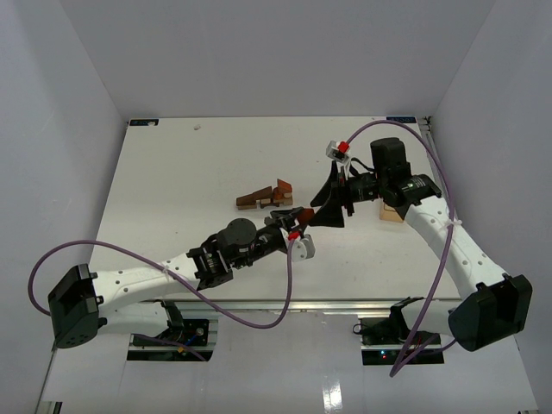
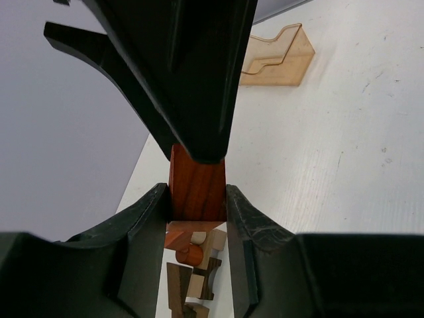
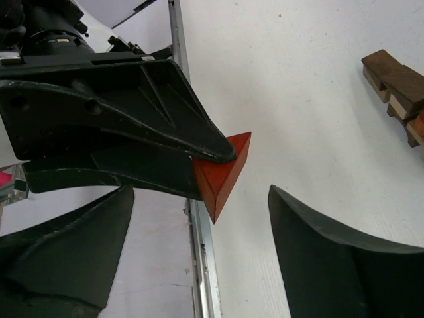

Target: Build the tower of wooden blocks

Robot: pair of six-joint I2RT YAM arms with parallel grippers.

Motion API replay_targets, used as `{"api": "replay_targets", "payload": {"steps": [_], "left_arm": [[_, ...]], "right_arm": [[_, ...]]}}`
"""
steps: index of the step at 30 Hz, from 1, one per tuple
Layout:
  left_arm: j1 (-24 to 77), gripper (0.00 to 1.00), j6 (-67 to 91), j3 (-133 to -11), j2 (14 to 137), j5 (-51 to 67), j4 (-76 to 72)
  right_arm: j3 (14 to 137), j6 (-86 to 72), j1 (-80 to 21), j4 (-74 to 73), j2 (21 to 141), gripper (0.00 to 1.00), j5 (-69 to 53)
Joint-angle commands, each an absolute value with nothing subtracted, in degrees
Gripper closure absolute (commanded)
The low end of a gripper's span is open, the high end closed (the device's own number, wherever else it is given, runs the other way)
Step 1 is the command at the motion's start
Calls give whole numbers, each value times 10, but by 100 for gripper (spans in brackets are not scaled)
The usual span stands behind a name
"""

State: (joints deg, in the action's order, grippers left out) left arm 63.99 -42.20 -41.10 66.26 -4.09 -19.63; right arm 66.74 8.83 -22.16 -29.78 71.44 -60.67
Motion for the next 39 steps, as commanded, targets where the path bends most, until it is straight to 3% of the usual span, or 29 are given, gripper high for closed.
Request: {"api": "replay_targets", "payload": {"steps": [1,5,8,11,16,21,25,39], "left_arm": [[643,91,-398,-420,638,-53,-175],[631,93,-351,-410,614,-25,-151],[597,94,-269,-409,589,45,-117],[547,96,-173,-410,577,171,-106],[513,99,-80,-385,575,305,-156],[509,100,-19,-363,592,357,-243],[508,100,-12,-358,606,362,-278],[484,100,-18,-350,623,364,-313]], "right_arm": [[670,90,-188,-289,681,10,-640],[689,180,-150,-355,656,10,-646],[697,394,-143,-427,624,10,-621],[669,612,-143,-483,579,10,-614],[606,773,-149,-509,542,9,-661],[618,744,-170,-499,559,1,-724],[622,640,-184,-404,567,0,-723],[610,497,-298,-332,602,22,-641]]}}
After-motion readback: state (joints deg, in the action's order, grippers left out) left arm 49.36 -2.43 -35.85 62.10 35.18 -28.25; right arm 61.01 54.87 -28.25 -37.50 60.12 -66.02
